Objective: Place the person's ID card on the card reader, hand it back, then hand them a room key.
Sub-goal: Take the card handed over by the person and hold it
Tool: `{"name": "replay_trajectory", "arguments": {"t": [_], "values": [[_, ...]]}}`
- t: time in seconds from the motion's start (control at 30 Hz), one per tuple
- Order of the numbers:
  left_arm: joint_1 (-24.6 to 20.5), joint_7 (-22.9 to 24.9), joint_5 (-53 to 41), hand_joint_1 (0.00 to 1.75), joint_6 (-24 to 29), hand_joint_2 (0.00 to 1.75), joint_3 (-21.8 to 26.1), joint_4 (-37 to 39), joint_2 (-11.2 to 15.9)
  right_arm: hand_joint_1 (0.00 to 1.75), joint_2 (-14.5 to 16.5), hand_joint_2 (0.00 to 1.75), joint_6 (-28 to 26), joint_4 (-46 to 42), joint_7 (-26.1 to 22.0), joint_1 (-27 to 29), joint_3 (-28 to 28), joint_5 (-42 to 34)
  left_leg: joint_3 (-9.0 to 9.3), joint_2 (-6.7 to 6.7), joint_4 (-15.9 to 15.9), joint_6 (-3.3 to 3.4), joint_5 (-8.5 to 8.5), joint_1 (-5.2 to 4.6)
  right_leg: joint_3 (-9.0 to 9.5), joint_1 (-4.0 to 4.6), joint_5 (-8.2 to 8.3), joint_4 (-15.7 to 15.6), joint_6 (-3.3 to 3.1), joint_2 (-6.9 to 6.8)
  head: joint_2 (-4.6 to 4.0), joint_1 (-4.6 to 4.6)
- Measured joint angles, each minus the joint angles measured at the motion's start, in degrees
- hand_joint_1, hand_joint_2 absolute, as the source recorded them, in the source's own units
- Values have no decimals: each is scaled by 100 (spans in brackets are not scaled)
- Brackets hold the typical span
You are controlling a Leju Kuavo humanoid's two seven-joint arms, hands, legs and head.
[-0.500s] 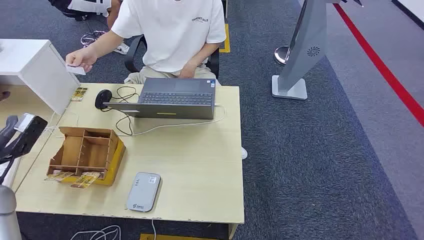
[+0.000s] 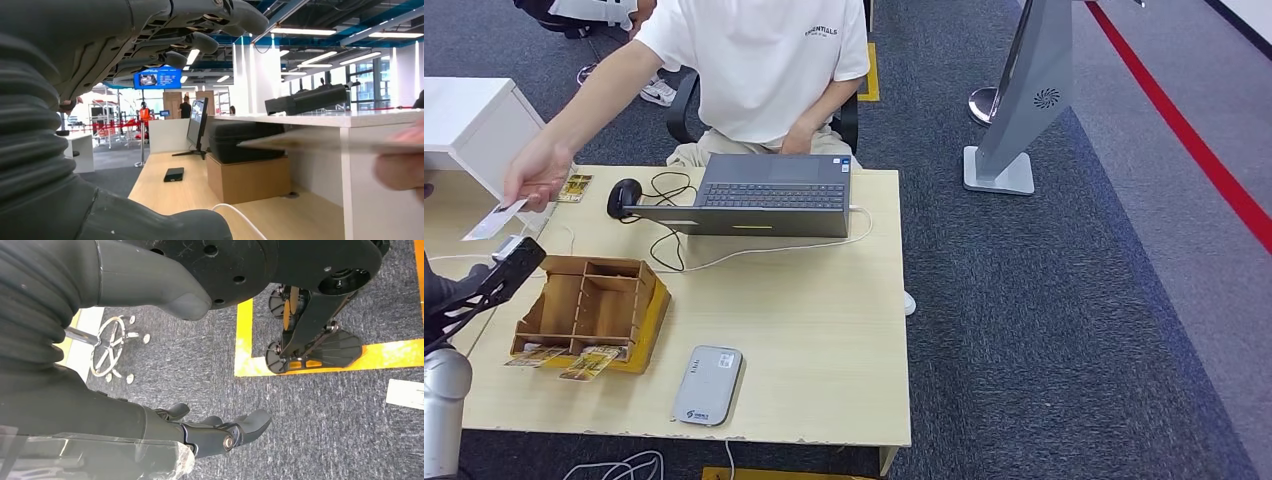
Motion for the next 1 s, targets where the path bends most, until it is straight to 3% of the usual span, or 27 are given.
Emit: {"name": "replay_trajectory", "arguments": {"t": [0.3, 0.53, 0.63, 0.67, 0.77, 1.0], "values": [[-12, -24, 58, 0, 15, 175, -92, 263, 4, 0, -8, 175, 19, 0, 16, 0, 0, 93, 0, -1, 0, 0, 1, 1, -1, 1, 0, 1, 0, -2, 0, -1], [28, -71, 54, 0, 48, 175, -238, 301, -170, 0, -9, 175, 19, 0, 55, -2, 0, 123, -5, -3, 0, 0, 1, 0, -1, 0, 0, 1, 0, -4, 0, 1], [31, -78, 54, 131, 51, 175, -266, 301, -228, 0, -9, 175, 19, 0, 58, -1, 0, 130, -4, -4, 1, 0, 1, 0, -1, 0, 0, 1, 0, -4, 0, 1], [31, -92, 56, 175, 45, 131, -281, 301, -244, 0, -9, 175, 19, 0, 61, -1, 0, 134, -4, -4, 1, 0, 1, 0, -2, 0, 0, 1, 0, -5, 0, 1], [32, -139, 81, 175, 1, 0, -352, 299, -296, 0, -9, 175, 19, 0, 62, -2, 0, 147, -4, -4, 1, 0, 1, 0, -2, 0, 0, 1, 0, -7, 1, 1], [31, -188, 197, 175, -73, 0, -515, 264, -397, 0, -9, 175, 19, 0, 62, -2, 0, 165, -4, -4, 1, 0, 1, 1, -3, 1, 0, 1, 0, -6, 1, 0]]}}
